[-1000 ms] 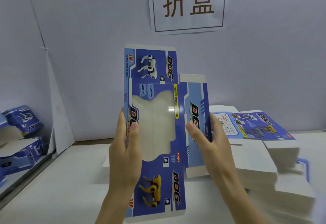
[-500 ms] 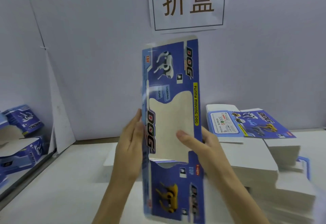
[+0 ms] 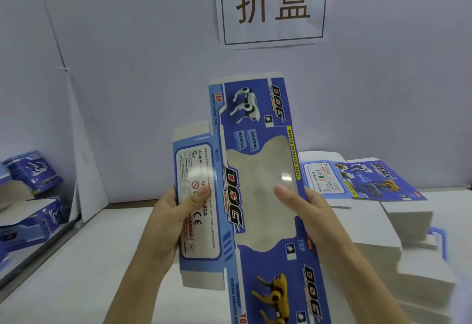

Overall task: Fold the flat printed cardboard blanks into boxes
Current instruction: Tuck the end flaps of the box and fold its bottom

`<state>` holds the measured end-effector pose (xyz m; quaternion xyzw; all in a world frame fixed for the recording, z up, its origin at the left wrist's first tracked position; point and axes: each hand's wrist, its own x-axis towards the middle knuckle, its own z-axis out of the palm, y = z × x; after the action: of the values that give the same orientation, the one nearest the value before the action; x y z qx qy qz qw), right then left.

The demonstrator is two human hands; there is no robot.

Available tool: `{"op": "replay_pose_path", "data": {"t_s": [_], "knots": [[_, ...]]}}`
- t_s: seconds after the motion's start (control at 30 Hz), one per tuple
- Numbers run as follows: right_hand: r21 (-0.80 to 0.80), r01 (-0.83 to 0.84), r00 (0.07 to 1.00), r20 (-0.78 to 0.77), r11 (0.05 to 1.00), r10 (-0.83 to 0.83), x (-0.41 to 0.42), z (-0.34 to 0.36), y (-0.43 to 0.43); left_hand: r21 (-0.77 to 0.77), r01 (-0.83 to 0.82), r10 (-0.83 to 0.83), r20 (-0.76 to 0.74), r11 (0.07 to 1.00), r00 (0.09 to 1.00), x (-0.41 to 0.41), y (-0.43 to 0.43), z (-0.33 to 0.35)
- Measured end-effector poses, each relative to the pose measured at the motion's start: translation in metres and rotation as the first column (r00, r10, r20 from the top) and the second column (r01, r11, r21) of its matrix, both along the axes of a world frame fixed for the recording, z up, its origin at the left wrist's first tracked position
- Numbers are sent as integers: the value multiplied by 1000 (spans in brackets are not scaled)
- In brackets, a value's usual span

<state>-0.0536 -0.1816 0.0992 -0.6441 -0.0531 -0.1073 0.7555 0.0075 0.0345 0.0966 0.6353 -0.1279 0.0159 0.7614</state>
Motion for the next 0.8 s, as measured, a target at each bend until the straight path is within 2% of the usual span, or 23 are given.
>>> {"op": "replay_pose_path", "data": {"t_s": [0.2, 0.27, 0.4, 0.6, 0.8], "knots": [[135, 31, 999, 27, 990, -34, 4, -5, -1, 30, -50, 49, 23, 998, 999, 0, -1, 1], [126, 33, 999, 31, 991, -37, 5, -5, -3, 43, -34, 32, 34, 998, 999, -2, -3, 2], [9, 65, 996, 59, 998, -66, 3, -2, -5, 24, -85, 84, 49, 996, 995, -5, -9, 1], [-22, 85, 994, 70, 996, -83, 0, -1, -7, 2, -91, 91, 24, 996, 996, -7, -14, 0], [84, -10, 997, 73, 996, 3, 0, 0, -10, -5, -88, 88, 33, 996, 996, -4, -11, -1]]}}
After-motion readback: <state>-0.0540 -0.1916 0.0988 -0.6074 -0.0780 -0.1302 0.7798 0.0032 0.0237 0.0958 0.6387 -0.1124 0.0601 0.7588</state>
